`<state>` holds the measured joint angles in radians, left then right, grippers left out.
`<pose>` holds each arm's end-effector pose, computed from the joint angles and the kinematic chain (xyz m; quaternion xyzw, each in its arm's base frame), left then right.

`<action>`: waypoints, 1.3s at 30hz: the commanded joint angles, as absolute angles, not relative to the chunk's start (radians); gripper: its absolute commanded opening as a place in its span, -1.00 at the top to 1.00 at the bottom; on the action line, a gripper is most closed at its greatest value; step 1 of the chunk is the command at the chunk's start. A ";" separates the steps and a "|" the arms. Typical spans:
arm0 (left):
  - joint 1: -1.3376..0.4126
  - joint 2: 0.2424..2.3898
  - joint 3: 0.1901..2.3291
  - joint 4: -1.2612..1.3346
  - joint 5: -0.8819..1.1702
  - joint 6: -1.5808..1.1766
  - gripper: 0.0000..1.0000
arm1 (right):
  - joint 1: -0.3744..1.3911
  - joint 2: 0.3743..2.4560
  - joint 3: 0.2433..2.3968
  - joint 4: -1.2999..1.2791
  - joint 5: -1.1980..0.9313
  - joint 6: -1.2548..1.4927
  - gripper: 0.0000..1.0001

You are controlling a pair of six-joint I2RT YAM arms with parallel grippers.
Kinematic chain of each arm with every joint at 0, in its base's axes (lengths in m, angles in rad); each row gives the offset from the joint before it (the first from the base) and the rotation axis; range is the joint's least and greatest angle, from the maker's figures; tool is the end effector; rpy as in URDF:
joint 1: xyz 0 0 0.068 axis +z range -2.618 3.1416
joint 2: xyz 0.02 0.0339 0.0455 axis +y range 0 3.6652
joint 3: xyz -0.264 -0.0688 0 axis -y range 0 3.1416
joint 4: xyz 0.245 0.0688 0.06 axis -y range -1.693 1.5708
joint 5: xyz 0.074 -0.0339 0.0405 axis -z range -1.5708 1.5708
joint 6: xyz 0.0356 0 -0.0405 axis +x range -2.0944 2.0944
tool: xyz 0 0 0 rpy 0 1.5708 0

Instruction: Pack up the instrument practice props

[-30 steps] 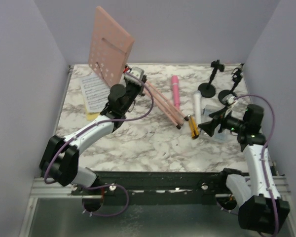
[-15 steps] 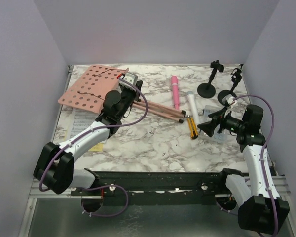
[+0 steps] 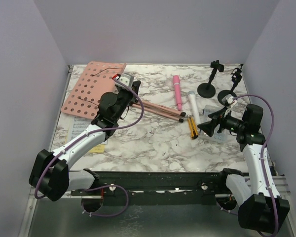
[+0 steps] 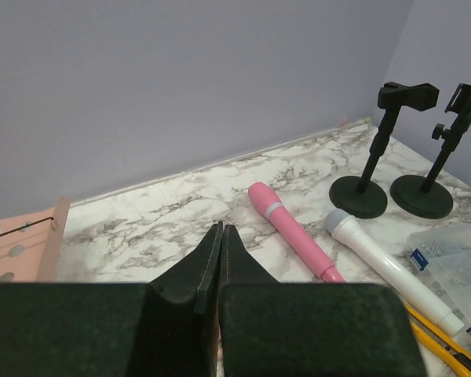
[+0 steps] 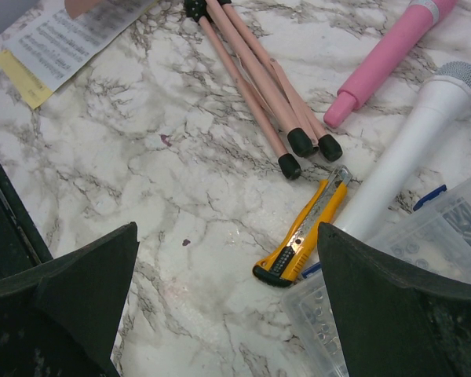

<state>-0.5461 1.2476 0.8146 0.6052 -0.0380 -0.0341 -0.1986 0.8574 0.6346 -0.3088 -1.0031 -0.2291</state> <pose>0.2500 -0.1503 0.3343 0.1489 0.6263 -0.2072 0.7367 0.1821 -0.0060 0.2703 -0.2503 0.7574 0.3154 0.5140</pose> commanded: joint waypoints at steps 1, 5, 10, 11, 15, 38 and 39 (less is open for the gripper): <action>-0.541 1.227 0.795 0.548 -0.001 -0.094 0.98 | -0.204 0.860 0.616 -0.304 -1.006 -0.242 -0.99; -0.537 1.213 0.789 0.488 0.036 -0.140 0.92 | -0.205 0.860 0.617 -0.304 -1.006 -0.243 -0.99; -0.529 1.166 0.765 0.398 0.102 -0.170 0.75 | -0.205 0.862 0.616 -0.304 -1.007 -0.245 -0.99; -0.529 1.150 0.763 0.371 0.112 -0.173 0.70 | -0.204 0.862 0.616 -0.305 -1.009 -0.247 -0.99; -0.528 1.086 0.761 0.255 0.136 -0.168 0.44 | -0.205 0.873 0.615 -0.305 -1.010 -0.252 -0.99; -0.523 0.901 0.710 -0.193 -0.217 0.034 -0.98 | 0.096 1.388 1.048 -0.573 -0.806 -0.622 -0.99; -0.523 0.904 0.710 -0.198 -0.233 0.039 -0.98 | 0.124 1.436 1.093 -0.580 -0.777 -0.646 -0.99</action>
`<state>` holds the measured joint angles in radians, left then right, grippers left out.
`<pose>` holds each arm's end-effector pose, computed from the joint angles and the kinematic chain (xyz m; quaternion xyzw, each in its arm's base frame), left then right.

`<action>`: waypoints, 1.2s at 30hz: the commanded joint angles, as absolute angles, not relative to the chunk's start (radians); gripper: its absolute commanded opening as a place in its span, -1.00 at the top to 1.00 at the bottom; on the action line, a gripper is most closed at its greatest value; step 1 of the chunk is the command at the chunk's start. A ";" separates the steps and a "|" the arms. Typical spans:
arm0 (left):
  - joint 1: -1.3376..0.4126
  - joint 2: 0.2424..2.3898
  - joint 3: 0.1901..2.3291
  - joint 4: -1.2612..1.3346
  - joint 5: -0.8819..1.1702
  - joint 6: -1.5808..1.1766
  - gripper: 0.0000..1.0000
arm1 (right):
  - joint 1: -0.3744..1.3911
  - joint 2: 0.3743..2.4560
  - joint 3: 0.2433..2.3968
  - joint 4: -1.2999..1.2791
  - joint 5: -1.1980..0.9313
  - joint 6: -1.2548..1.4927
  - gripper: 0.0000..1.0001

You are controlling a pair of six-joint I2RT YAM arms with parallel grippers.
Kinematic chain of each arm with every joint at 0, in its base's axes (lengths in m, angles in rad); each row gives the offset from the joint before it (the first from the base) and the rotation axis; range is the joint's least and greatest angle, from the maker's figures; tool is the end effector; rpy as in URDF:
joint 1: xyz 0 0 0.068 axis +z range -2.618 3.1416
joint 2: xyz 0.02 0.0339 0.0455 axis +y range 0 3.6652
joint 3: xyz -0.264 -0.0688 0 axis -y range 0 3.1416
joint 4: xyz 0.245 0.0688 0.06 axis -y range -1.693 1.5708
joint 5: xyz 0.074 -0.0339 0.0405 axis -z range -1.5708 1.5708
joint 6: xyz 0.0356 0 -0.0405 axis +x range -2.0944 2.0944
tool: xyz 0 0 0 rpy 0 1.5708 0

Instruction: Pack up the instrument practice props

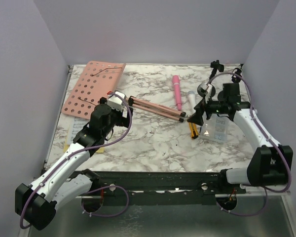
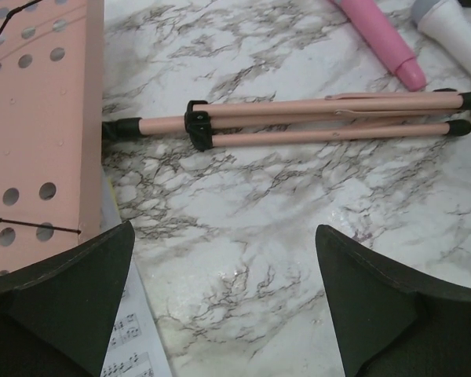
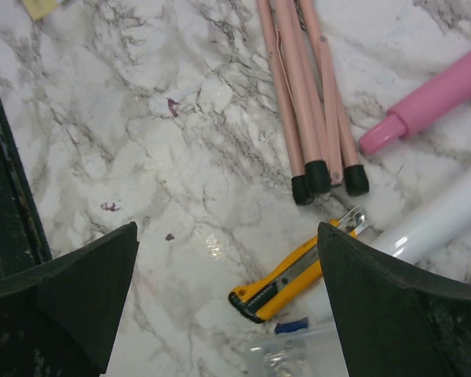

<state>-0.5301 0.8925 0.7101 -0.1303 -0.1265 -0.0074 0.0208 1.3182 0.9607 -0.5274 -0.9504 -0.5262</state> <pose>0.1836 -0.1024 0.3000 0.1726 0.7892 -0.1066 0.5797 0.2638 0.0345 0.2663 -0.3743 0.7647 0.3424 0.3972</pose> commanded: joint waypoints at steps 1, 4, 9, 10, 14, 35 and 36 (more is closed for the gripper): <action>-0.522 0.902 0.709 -0.204 -0.247 0.045 -0.98 | 0.147 1.479 1.137 -0.586 -0.765 -0.677 -0.99; -0.522 0.897 0.706 -0.207 -0.278 0.057 -0.98 | 0.202 1.630 1.279 -0.601 -0.730 -0.721 -0.99; -0.522 0.888 0.700 -0.206 -0.325 0.070 -0.98 | 0.337 1.871 1.507 -0.666 -0.619 -0.766 -0.99; -0.522 0.887 0.699 -0.206 -0.331 0.075 -0.98 | 0.363 1.908 1.553 -0.676 -0.589 -0.778 -0.99; -0.521 0.885 0.695 -0.202 -0.352 0.088 -0.98 | 0.425 2.073 1.703 -0.708 -0.491 -0.795 -0.99; -0.520 0.864 0.679 -0.180 -0.330 0.102 -0.98 | 0.511 2.234 1.859 -0.750 -0.428 -0.810 0.52; -0.520 0.863 0.678 -0.179 -0.330 0.103 -0.98 | 0.510 2.223 1.859 -0.742 -0.419 -0.816 0.63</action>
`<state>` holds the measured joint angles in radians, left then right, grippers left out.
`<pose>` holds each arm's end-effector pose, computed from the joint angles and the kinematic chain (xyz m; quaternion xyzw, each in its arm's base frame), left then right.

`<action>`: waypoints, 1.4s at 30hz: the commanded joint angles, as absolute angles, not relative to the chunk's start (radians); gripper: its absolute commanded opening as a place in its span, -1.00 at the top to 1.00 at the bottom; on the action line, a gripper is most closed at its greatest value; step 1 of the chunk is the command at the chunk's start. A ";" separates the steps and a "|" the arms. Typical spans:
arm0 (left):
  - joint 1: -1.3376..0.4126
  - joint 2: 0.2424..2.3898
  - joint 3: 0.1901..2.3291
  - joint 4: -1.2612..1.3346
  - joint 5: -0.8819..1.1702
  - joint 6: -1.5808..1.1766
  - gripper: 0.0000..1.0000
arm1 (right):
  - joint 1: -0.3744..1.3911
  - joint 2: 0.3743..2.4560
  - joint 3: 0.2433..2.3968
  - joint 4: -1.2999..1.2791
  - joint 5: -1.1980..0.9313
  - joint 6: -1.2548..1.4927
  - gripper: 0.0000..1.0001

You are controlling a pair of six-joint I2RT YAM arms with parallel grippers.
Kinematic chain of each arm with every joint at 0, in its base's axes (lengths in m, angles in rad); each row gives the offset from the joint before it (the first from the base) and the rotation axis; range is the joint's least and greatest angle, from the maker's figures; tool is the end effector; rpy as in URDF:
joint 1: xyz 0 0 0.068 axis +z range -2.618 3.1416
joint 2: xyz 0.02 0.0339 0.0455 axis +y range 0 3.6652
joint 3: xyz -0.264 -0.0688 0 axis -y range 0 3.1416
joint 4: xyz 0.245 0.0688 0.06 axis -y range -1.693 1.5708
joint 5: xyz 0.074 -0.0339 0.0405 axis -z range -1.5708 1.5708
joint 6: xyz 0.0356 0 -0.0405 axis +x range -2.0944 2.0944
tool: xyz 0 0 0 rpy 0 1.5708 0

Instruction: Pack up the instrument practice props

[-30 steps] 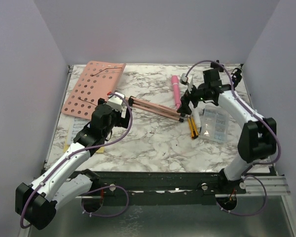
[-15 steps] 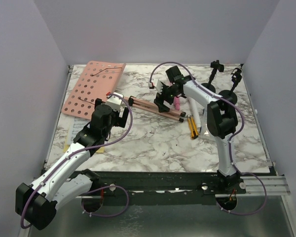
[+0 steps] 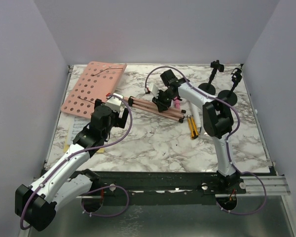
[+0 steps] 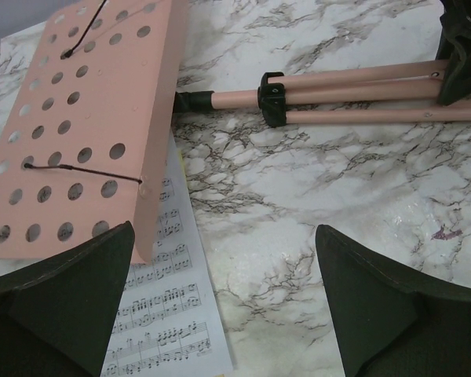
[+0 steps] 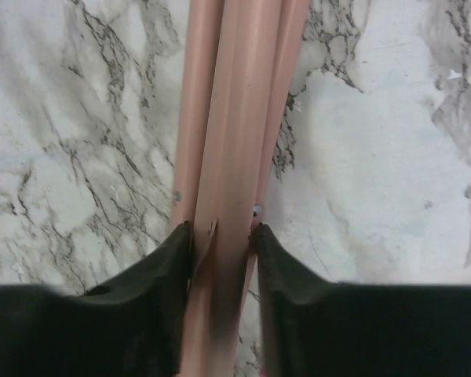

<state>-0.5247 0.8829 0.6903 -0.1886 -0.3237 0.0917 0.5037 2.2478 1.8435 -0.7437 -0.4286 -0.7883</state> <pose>0.1825 -0.0926 0.2894 0.1619 0.8063 0.0116 0.5688 0.4114 0.2436 0.1810 -0.6108 0.7360 0.1767 0.2324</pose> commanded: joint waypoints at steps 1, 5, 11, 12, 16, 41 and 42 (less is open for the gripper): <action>-0.520 0.861 0.678 -0.179 -0.330 0.102 -0.98 | 0.512 2.214 1.861 -0.736 -0.410 -0.824 0.76; -0.520 0.854 0.678 -0.177 -0.332 0.104 -0.98 | 0.512 2.186 1.890 -0.723 -0.356 -0.851 1.00; -0.520 0.845 0.675 -0.174 -0.337 0.106 -0.98 | 0.516 2.138 1.918 -0.673 -0.247 -0.927 1.00; -0.521 0.846 0.675 -0.174 -0.337 0.106 -0.98 | 0.517 2.133 1.919 -0.661 -0.227 -0.946 1.00; -0.521 0.843 0.674 -0.171 -0.339 0.106 -0.98 | 0.518 2.133 1.937 -0.594 -0.127 -1.027 1.00; -0.518 0.845 0.657 -0.155 -0.356 0.124 -0.98 | 0.500 2.287 2.058 -0.167 0.051 -1.146 -0.66; -0.518 0.844 0.657 -0.154 -0.351 0.123 -0.98 | 0.500 2.252 2.031 -0.195 0.028 -1.104 -0.76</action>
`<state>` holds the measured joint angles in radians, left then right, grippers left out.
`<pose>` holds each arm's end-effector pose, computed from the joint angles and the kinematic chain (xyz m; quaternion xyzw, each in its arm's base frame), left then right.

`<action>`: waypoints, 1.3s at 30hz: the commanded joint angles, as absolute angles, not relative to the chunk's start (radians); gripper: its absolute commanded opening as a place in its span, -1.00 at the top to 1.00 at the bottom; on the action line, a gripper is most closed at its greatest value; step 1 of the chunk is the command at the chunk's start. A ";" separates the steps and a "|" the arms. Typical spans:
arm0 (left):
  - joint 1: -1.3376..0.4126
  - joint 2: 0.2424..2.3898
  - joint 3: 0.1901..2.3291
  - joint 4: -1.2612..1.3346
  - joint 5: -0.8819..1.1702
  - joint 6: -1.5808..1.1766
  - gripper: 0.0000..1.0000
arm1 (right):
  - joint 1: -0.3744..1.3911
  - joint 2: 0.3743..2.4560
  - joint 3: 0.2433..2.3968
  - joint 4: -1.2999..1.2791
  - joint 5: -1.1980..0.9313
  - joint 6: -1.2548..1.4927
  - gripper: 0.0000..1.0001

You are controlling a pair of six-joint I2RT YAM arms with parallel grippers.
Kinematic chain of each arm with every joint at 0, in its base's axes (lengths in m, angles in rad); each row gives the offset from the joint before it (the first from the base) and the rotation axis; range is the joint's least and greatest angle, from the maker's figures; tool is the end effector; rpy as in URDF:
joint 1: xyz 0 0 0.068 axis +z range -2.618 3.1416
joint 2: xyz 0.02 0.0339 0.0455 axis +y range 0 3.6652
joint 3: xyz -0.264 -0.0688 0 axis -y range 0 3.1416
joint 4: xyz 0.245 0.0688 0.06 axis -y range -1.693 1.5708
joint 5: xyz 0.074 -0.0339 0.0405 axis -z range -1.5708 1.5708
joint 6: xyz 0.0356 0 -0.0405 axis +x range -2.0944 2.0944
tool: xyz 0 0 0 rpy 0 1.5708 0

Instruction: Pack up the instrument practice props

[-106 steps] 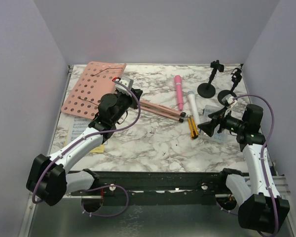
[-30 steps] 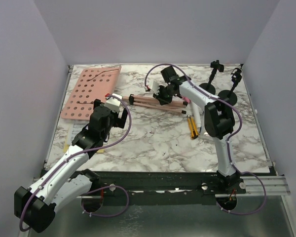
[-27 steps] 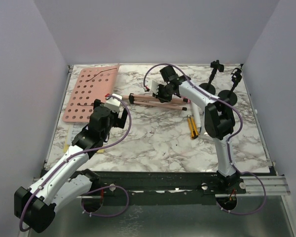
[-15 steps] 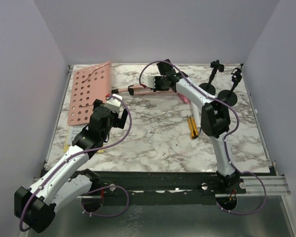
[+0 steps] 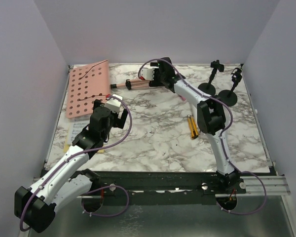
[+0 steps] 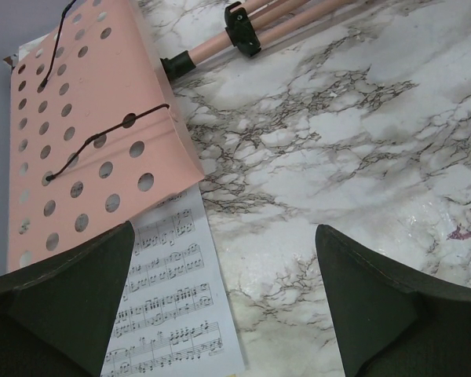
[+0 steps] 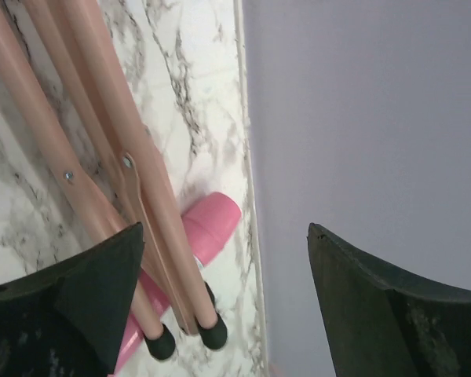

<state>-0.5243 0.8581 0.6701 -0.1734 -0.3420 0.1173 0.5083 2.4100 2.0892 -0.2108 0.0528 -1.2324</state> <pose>0.1790 -0.0897 0.2884 0.1638 0.7998 0.0239 0.5770 0.4921 0.2720 0.2140 -0.6550 0.5693 -0.1972 0.4561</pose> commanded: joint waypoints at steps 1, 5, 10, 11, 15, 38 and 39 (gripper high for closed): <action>-0.519 0.844 0.657 -0.153 -0.347 0.123 -0.98 | 0.500 2.206 2.009 -0.221 0.009 -1.054 -0.81; -0.518 0.841 0.660 -0.154 -0.334 0.117 -0.98 | 0.500 2.045 1.902 -0.365 -0.113 -0.860 -0.87; -0.518 0.817 0.659 -0.150 -0.290 0.101 -0.98 | 0.500 1.823 1.772 -0.511 -0.308 -0.655 -0.89; -0.518 0.810 0.657 -0.146 -0.272 0.094 -0.98 | 0.500 1.776 1.755 -0.539 -0.331 -0.624 -0.90; -0.518 0.775 0.651 -0.120 -0.149 0.065 -0.98 | 0.475 1.584 1.649 -0.545 -0.387 -0.465 -0.99; -0.512 0.632 0.669 -0.114 0.017 -0.334 -0.98 | 0.102 1.419 1.263 -0.425 -0.693 -0.264 -0.99; -0.512 0.632 0.664 -0.128 0.010 -0.313 -0.98 | 0.119 1.472 1.286 -0.416 -0.641 -0.282 -0.99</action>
<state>-0.5179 0.6365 0.6525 -0.0692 0.0174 -0.3389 0.0898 1.2766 1.2461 -0.4362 -0.7895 -0.2276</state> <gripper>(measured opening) 0.989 0.995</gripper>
